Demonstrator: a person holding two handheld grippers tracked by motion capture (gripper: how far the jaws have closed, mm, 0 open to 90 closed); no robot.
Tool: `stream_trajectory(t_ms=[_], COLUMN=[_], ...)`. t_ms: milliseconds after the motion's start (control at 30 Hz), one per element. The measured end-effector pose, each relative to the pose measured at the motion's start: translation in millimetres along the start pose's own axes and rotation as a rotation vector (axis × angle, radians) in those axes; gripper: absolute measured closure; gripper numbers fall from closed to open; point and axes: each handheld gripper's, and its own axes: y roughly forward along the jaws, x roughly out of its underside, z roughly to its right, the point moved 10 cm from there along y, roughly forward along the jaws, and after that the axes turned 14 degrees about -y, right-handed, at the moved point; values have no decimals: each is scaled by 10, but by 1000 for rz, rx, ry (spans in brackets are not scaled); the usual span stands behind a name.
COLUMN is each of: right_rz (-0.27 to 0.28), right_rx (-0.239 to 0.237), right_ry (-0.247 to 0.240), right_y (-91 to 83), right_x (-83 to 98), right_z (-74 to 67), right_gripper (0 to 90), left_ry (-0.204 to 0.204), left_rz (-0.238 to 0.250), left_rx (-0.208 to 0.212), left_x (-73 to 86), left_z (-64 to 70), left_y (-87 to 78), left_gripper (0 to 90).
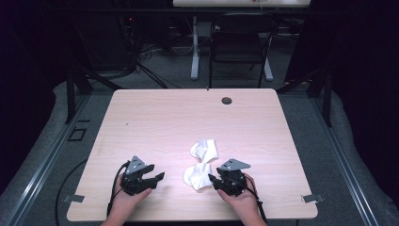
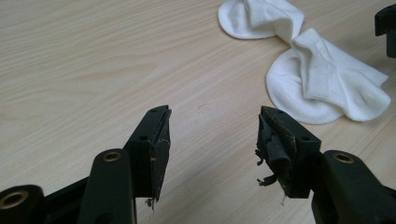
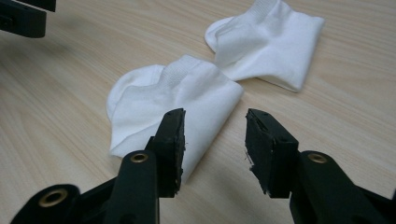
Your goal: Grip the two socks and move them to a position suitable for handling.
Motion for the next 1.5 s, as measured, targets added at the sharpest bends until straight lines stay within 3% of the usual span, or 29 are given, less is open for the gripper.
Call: stream_trajectory(t_ms=[233, 467, 533, 967, 1133, 1500], right_rz=[21, -2, -26, -59, -79, -91], right_rx=[-54, -56, -61, -123, -102, -67], right_ry=[21, -29, -52, -68, -106, -114], right_y=[-10, 20, 89, 423, 499, 549], right_x=[-94, -199, -219, -281, -253, -201], right_z=[-95, -182, -242, -531, -566, -545], right_gripper=[616, 649, 657, 697, 703, 802], left_ry=[-2, 12, 17, 9, -5, -7], left_rz=[-6, -19, -29, -27, -27, -32], left_rx=[22, 36, 41, 37, 38, 40], left_x=[17, 43, 53, 41, 40, 43], left_z=[69, 132, 153, 116, 107, 104], left_y=[18, 44, 45, 38, 37, 33], left_gripper=[462, 477, 483, 506, 512, 517])
